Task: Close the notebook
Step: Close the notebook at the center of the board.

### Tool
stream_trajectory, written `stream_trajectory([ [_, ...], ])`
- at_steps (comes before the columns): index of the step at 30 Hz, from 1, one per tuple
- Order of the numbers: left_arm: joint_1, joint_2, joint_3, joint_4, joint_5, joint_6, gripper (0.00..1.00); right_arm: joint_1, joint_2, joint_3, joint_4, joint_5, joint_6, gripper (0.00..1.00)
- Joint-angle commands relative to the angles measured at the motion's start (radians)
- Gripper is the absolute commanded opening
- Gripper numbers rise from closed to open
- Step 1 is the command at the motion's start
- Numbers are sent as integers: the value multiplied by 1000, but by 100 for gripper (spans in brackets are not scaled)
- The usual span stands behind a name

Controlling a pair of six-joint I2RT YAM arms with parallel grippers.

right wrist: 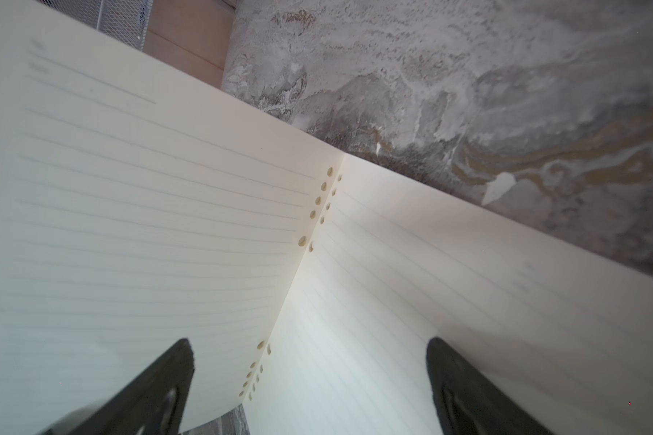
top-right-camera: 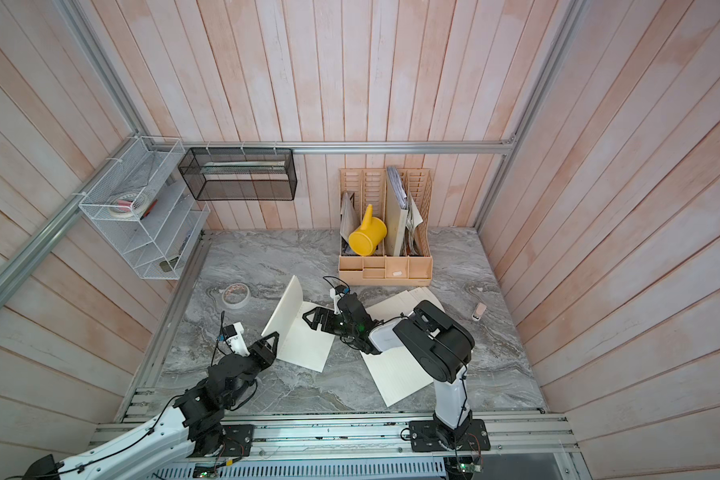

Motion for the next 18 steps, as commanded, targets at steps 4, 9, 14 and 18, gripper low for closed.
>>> stream_trajectory([
  [4,-20,26,-34,107,38,9,45,3,49,-22,-80,-12,8,98],
  [9,-36,57,-14,137,54,25,51,4,39,-35,-74,-7,13,98],
  [14,-47,63,-5,169,86,30,57,3,28,-38,-77,-4,13,98],
  [18,-52,61,-7,174,104,26,58,3,21,-32,-98,4,8,98],
])
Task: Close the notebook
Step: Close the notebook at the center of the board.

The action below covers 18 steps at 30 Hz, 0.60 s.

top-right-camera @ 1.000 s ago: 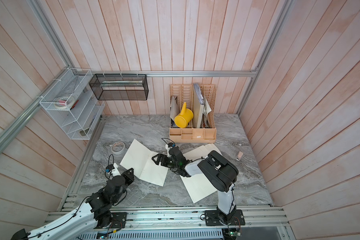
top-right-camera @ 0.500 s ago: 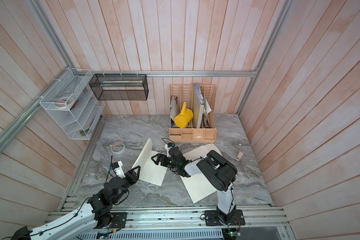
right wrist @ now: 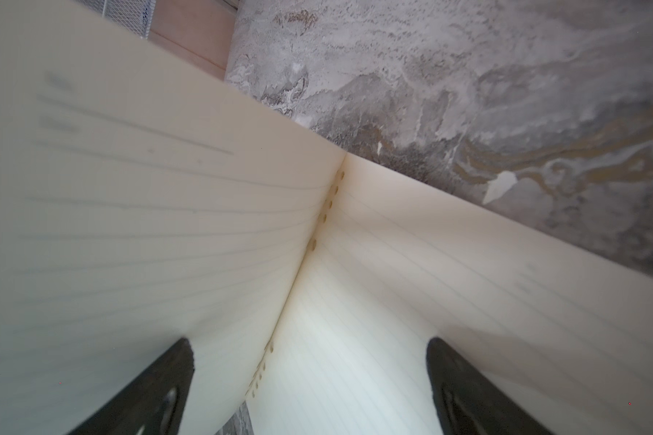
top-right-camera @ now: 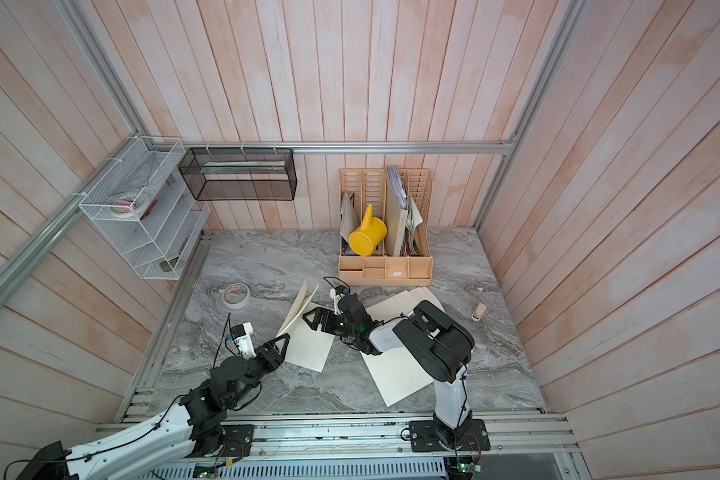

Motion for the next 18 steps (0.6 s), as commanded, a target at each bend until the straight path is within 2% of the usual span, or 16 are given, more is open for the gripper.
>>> stream_trajectory([
  [1,-7,-5,12,38,30,15,58,4,18,-26,-111,5,7,98],
  [5,-9,-31,27,17,43,14,61,4,0,-33,-119,16,3,98],
  [14,-8,-111,176,-180,38,96,61,4,-15,-34,-137,29,-1,98],
  [16,16,-96,222,-246,47,114,61,4,-18,-34,-142,31,-4,98],
  [18,86,-55,265,-290,116,125,61,4,-21,-33,-146,32,-6,98],
])
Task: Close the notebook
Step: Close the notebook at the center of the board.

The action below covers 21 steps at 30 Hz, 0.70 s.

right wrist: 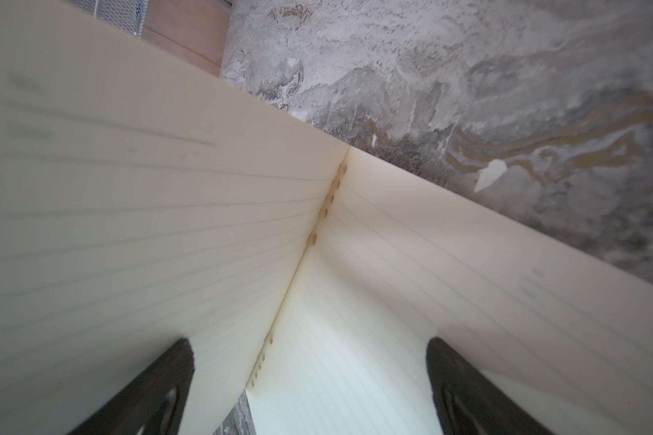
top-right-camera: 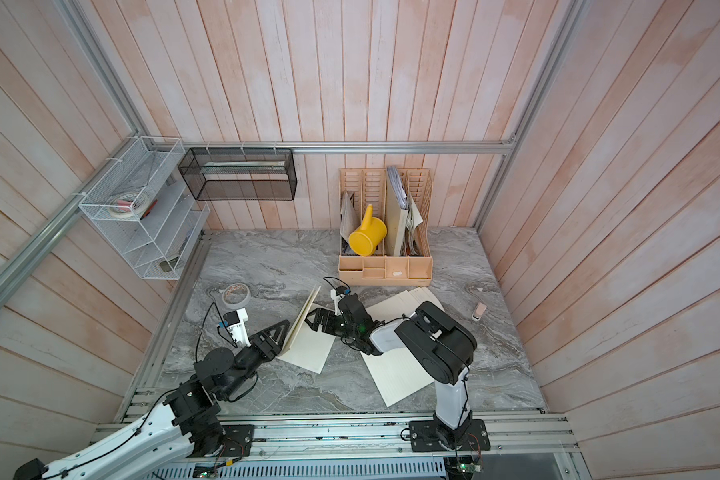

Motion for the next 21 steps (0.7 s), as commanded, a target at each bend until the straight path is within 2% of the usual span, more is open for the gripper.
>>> stream_trajectory([
  [1,106,63,66,-126,119,48,61,4,1,-26,-115,25,-8,98],
  [6,463,311,102,-90,563,26,61,3,-9,-19,-128,31,-16,98],
  [8,537,419,93,-13,694,17,61,3,-13,-18,-132,36,-19,98],
  [15,558,705,128,130,884,27,61,3,-36,5,-178,62,-47,98],
  [21,555,798,128,184,911,18,60,2,-66,23,-217,81,-70,98],
])
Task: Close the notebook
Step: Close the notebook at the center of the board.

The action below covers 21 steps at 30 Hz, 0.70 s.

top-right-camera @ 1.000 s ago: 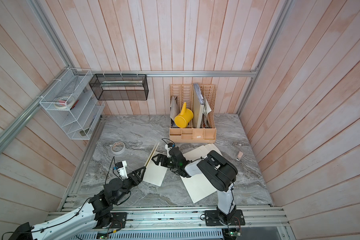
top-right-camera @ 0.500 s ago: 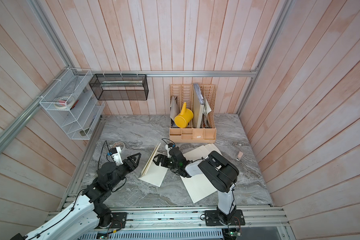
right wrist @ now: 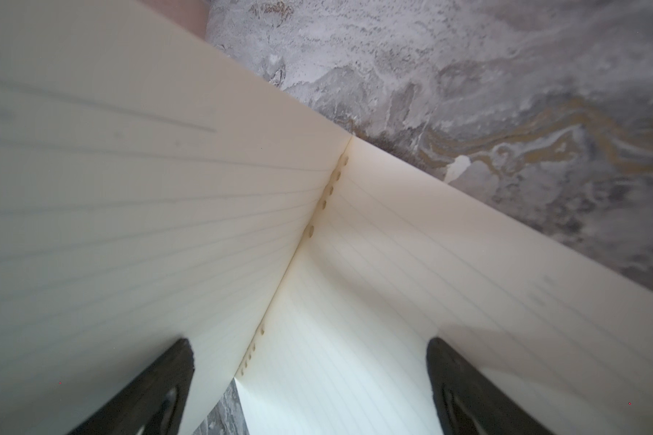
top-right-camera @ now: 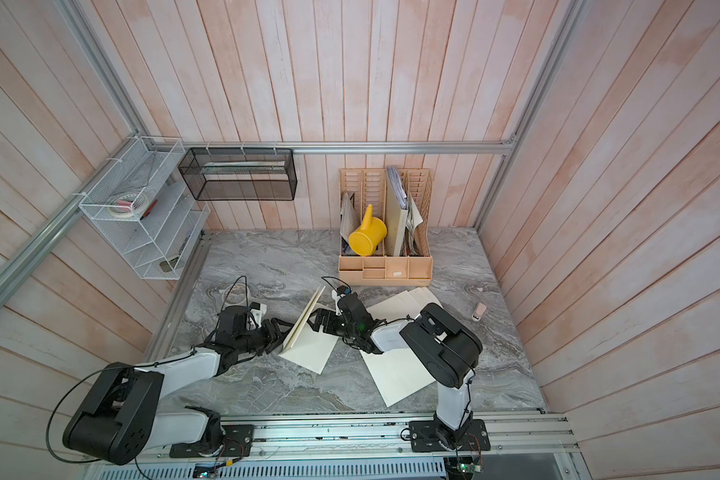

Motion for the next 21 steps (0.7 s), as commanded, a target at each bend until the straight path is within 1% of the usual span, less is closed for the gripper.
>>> stream_trajectory([
  [1,3,19,26,72,61,3,60,2,-31,14,-112,46,-35,98],
  [5,1,28,26,68,56,14,60,2,-74,33,-154,69,-52,98],
  [12,-34,51,47,32,18,41,60,1,-147,77,-238,101,-97,98],
  [21,-99,153,78,77,-3,21,60,4,-272,74,-307,139,-114,98],
])
